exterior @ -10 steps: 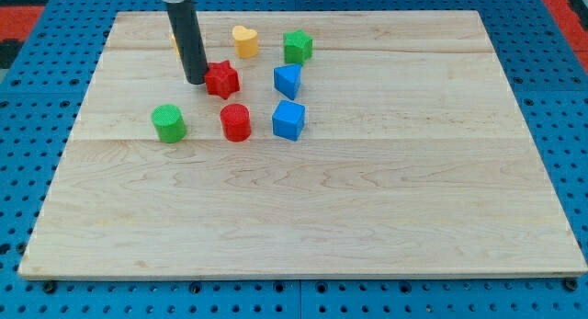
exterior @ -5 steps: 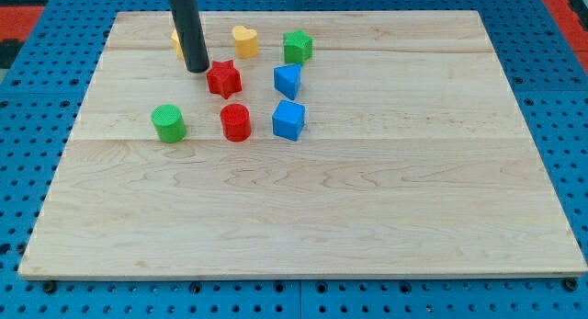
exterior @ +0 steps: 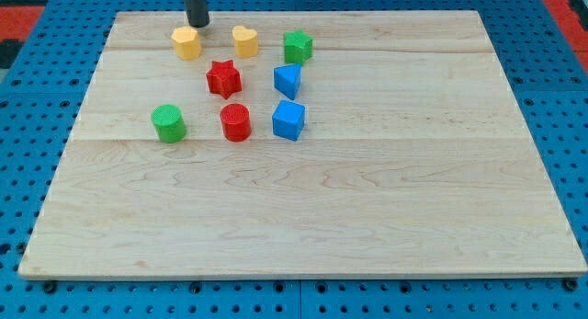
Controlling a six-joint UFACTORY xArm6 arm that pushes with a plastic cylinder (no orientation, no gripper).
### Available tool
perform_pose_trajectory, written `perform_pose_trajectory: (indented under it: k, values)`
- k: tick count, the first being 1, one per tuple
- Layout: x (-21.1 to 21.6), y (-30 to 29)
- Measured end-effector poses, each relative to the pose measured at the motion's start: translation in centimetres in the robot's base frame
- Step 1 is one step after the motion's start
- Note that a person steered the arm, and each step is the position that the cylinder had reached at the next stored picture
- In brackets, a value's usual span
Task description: Slide the yellow hexagon slightly down
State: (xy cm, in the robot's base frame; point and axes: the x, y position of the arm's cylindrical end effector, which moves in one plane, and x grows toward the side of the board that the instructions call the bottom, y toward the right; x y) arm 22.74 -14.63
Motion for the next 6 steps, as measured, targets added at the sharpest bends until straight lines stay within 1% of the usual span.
perform_pose_trajectory:
  k: [2, 4, 5, 6]
  values:
    - [6.8, -1.5]
    - [8.3, -3.4]
    - [5.5, -5.4]
    - [-1.2, -0.6]
